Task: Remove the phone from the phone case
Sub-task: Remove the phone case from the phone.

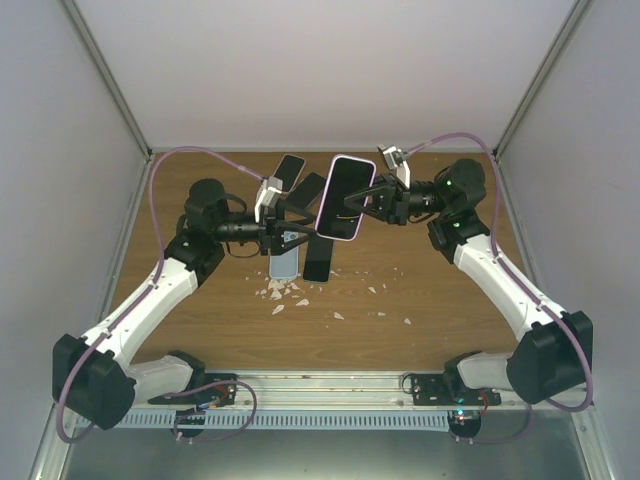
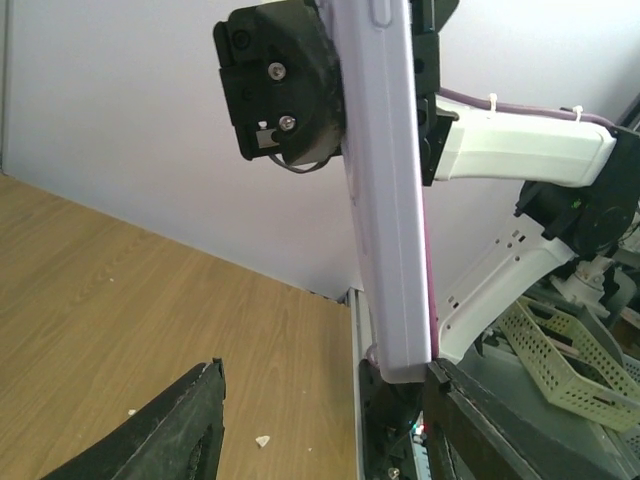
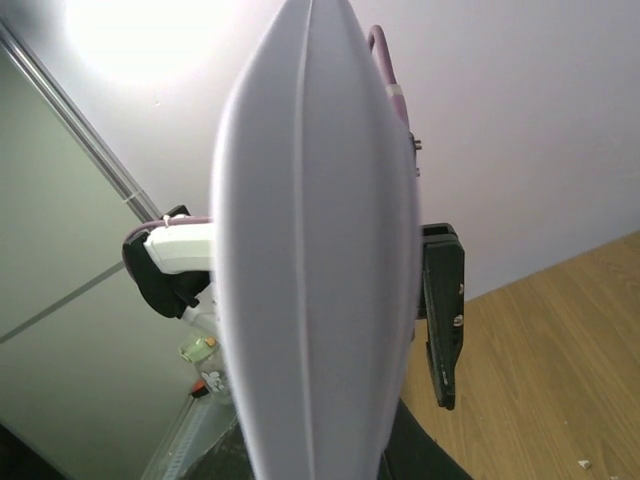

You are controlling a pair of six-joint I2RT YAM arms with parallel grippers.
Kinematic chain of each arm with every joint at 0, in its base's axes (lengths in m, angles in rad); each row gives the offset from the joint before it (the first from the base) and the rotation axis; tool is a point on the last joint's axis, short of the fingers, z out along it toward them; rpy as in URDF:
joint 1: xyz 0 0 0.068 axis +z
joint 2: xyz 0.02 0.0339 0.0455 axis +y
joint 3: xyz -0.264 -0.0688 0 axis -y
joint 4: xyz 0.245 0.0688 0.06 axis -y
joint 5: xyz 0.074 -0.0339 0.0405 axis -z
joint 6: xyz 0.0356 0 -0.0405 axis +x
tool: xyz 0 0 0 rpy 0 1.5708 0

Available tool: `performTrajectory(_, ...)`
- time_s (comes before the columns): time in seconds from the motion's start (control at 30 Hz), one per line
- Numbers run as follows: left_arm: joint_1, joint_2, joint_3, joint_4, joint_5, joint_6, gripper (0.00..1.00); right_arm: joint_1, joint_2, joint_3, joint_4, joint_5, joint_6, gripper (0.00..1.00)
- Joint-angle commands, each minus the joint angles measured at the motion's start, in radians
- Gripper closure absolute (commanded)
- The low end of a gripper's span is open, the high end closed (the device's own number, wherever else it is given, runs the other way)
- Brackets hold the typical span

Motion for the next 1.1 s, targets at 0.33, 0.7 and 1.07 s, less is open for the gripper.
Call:
performTrajectory(0.33,0.036,0.064,0.021,-0.027,-0.185,-0.023,0.54,0.036,-0.033,-0.029,0.2,-0.035,0.112,0.99)
performTrajectory(0.7,0.072,0.092,0.057,-0.044,-0.24,-0.043,0.57,0.129,-0.041,-0.053,-0.059,-0.072,-0.118,0.99)
performTrajectory(1.07,0.065,0.096,0.178,-0.003,-0.059,-0.01,0.54,0.195,-0.022,0.0,-0.527,-0.08,-0.559,1.0)
